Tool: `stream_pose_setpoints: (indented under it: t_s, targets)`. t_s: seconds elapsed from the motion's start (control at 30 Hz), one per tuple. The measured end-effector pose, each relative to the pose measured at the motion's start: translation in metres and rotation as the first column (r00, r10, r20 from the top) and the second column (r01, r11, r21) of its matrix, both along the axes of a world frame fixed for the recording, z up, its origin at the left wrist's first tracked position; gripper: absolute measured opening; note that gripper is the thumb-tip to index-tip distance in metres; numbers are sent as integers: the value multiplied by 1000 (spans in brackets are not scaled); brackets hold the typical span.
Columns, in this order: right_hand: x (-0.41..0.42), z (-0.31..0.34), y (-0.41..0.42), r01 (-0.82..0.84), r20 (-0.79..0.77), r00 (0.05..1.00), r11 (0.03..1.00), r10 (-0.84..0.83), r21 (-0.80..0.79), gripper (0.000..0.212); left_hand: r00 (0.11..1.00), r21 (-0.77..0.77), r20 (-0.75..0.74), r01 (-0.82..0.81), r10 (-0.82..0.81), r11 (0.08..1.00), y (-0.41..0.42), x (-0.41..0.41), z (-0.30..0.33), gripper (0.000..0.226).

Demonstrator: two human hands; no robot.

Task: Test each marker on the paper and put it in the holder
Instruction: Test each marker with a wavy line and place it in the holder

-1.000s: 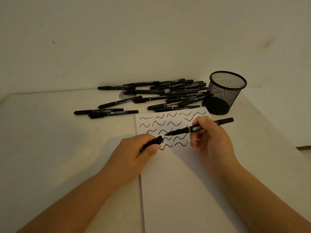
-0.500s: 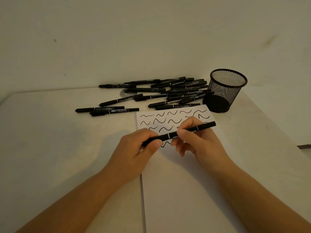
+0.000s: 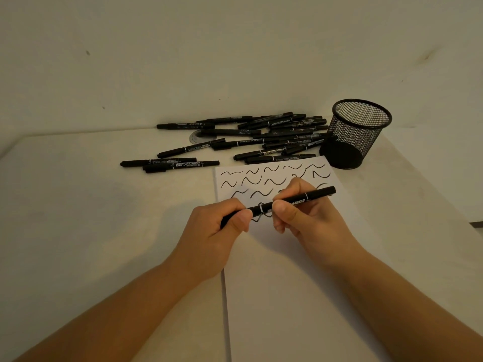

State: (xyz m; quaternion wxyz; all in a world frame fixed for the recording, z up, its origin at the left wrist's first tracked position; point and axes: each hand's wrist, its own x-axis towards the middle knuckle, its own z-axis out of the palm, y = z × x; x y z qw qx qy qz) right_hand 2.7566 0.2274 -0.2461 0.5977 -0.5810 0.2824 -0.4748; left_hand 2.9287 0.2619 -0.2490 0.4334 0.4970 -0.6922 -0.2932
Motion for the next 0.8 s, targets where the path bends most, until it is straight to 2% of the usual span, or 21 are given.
stream_pose_setpoints:
  t_s: [0.17,0.3,0.47,0.53,0.67,0.73,0.8]
  targets:
    - [-1,-1,-3,-49,3,999,999,49,1,14,1000,29,-22,16,-16,999,1,-1,2,32]
    - [-1,-1,-4,-61,-12,998,998,60,-23,4,999,44,-16,33,-32,998,-1,1,2,33]
    - [-2,1,-3,-30,-74,997,999,28,-26,17,999,29,25,41,-42,999,-3,2,0,32]
    - [-1,3,-4,-9,-102,995,1000,6,-28,15,998,17,47,28,-29,999,-4,4,0,30]
    - [-3,7,-7,55,-61,997,996,-50,76,6,998,8,47,-29,29,1000,-6,6,-1,18]
    - [-9,9,-11,146,-35,989,976,-142,164,5,995,5,54,-78,78,997,-6,10,-1,22]
    - [-16,12,-15,298,-152,947,951,-284,85,14,989,0,86,-123,122,992,-7,12,1,22]
